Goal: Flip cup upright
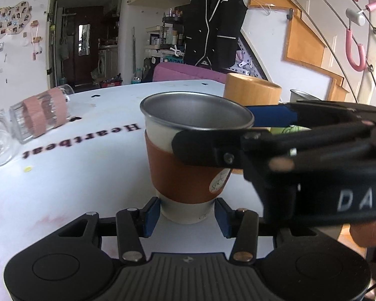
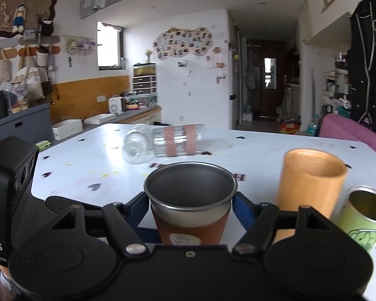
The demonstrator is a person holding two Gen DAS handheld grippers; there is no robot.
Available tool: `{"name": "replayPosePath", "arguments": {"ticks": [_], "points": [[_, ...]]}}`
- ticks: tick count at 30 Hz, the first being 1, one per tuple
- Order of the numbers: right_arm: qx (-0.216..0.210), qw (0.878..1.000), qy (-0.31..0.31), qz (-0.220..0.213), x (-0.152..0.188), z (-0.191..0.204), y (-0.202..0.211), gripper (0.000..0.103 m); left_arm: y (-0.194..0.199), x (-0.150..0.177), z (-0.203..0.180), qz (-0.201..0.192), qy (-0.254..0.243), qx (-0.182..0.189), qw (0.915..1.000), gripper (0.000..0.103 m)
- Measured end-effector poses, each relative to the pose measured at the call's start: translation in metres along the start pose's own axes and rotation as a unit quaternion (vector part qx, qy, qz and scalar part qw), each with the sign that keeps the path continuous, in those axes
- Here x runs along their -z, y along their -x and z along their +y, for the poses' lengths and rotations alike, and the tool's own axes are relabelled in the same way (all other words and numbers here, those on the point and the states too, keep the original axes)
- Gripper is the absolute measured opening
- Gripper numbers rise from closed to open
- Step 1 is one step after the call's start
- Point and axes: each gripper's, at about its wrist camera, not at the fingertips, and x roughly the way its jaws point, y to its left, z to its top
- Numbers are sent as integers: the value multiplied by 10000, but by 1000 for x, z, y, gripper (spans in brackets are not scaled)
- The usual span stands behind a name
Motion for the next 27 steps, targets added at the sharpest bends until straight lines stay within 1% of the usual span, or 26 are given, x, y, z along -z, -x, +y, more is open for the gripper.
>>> {"name": "replayPosePath", "arguments": {"ticks": [4,10,15,21,24,27], "points": [[274,9996,72,-60,0,-3,-6,73,-12,-5,1,-60,68,80,9999,49],[525,9986,56,-101,0,-8,-13,71,-20,-9,-2,-90,44,46,9999,49],[647,9978,56,-109,1,-7,-19,70,-22,-13,-1,-92,74,19,9999,49],[644,9979,-10,-95,2,-7,-20,70,-13,-8,1,-153,180,-19,9997,50],[594,9982,-68,-108,1,-7,-15,72,-2,-7,1,-175,260,-92,9995,61],[483,9984,-200,-209,-2,-9,-3,75,18,-5,2,-251,370,-262,9987,64]]}}
